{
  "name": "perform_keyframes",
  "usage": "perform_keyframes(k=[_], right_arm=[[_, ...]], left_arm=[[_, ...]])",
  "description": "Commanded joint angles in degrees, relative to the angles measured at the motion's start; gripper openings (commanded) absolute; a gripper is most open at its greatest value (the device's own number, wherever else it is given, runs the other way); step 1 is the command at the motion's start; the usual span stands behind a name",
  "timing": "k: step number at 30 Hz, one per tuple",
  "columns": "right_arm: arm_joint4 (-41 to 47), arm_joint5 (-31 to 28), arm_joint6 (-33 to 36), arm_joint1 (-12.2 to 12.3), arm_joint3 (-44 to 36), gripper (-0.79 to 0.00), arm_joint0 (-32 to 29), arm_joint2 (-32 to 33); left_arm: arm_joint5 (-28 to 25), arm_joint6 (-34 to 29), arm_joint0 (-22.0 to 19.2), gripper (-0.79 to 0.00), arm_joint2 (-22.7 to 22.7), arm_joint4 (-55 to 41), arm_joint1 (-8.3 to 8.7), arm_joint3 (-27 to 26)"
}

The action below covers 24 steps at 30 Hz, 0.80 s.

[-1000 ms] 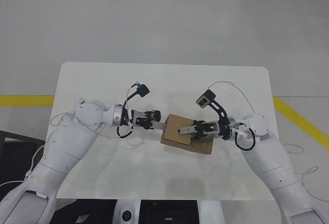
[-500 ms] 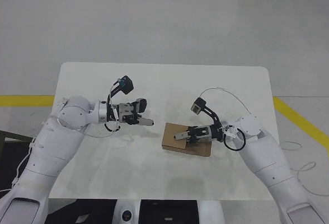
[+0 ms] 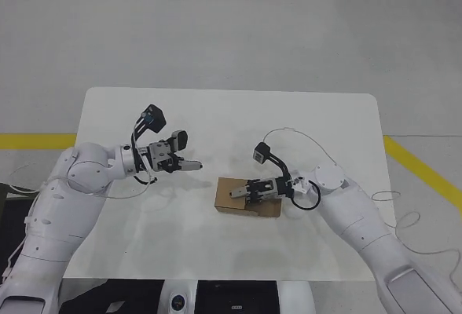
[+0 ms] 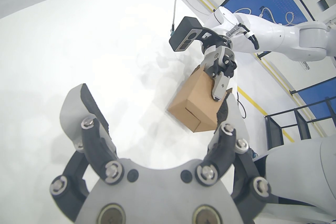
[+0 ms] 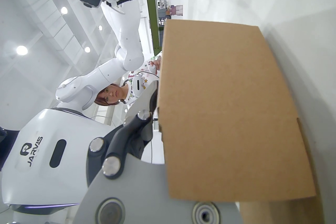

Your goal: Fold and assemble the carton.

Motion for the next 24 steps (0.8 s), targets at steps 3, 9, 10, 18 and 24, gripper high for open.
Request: perform_keyframes(k=[3,9,10,18,24], right_arm=[[0.2,0.0,-0.1,-0.3,2.6,0.000,1.5,0.3],[0.8,1.6,2.9,1.3,0.7,0.000,0.5,4.1],[0.6,2.0,3.3,1.7,-0.5,0.000,-0.2,5.0],[-1.6,5.3,2.2,5.5,-15.0,0.000,-8.5,13.8],[-3.9,8.4,0.4,8.0,-25.1,0.000,-15.0,21.2]], left_arm=[[-0.3,1.8,0.7,0.000,-1.1,2.1,0.32,-1.2],[-2.0,4.0,1.8,0.000,-2.0,4.8,0.74,-2.8],[-2.3,4.3,2.0,0.000,-2.2,5.4,0.80,-3.1],[-4.0,12.3,5.1,0.000,-4.7,18.0,1.20,-8.8],[-3.2,28.6,12.0,0.000,-5.8,38.0,0.89,-15.9]])
